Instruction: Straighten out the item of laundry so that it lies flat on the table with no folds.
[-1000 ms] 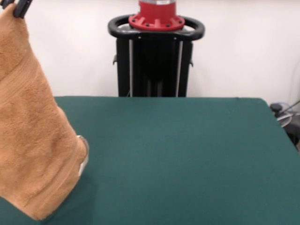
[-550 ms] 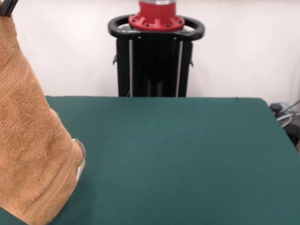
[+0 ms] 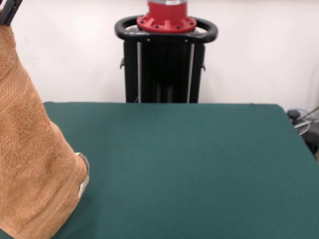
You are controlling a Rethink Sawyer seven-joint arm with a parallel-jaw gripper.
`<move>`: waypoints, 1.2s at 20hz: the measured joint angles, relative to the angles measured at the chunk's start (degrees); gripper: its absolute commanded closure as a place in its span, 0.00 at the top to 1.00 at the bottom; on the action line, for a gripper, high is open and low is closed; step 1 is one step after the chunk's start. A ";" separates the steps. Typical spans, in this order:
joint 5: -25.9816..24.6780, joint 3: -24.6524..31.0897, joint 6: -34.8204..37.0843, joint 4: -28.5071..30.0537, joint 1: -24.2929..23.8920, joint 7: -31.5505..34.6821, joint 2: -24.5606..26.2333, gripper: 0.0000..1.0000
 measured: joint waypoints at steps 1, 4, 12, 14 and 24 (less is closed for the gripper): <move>-0.01 0.19 -0.45 0.00 -0.11 0.00 0.02 0.00; -0.57 0.92 -2.76 -0.01 -0.68 0.00 0.14 0.00; -2.99 1.72 -6.78 -0.01 -2.10 0.00 0.46 0.00; -3.52 1.73 -7.28 -0.01 -2.29 0.00 0.51 0.00; -6.47 1.98 -9.11 -0.01 -2.92 0.00 1.78 0.00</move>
